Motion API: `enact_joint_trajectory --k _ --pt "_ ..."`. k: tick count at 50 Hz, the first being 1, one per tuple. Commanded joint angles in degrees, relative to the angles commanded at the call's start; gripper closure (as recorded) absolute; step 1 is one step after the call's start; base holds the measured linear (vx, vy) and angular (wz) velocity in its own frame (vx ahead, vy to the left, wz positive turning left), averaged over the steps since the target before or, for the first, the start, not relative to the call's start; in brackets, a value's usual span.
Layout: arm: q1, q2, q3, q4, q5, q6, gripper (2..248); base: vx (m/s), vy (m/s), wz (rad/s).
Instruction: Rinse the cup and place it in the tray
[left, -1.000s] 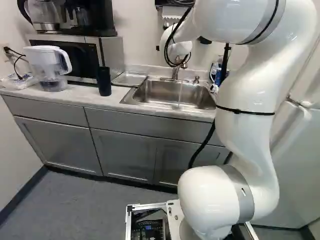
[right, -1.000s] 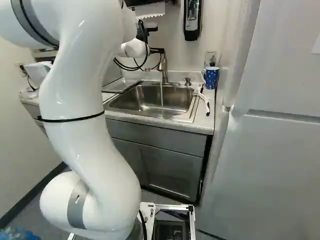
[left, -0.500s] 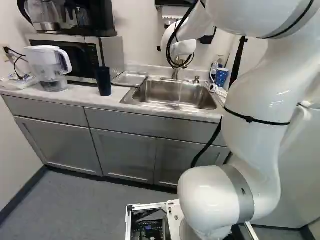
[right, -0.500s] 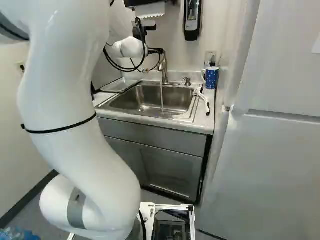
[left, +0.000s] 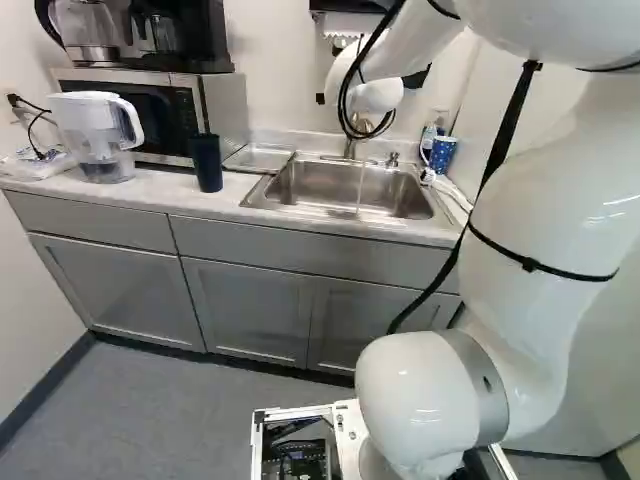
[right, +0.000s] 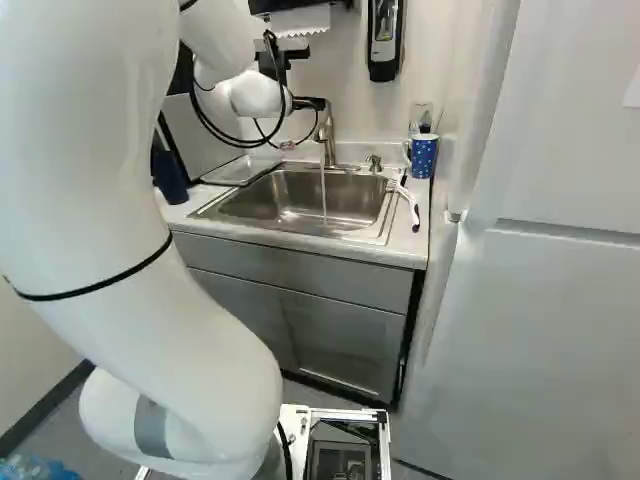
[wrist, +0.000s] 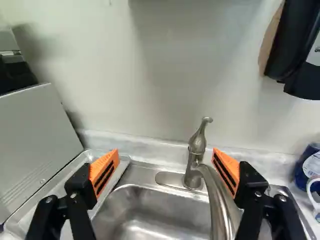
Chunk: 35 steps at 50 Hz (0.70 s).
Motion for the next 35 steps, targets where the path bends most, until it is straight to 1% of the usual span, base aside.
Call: enact_joint_trajectory --k 22,35 --pt "-0.06 6.74 6.71 0.0 -0.53 0.0 3 0.0 0.0 0.0" --pt "-0.9 10.57 10.33 0.0 -1.91 0.0 3 0.0 0.0 0.0"
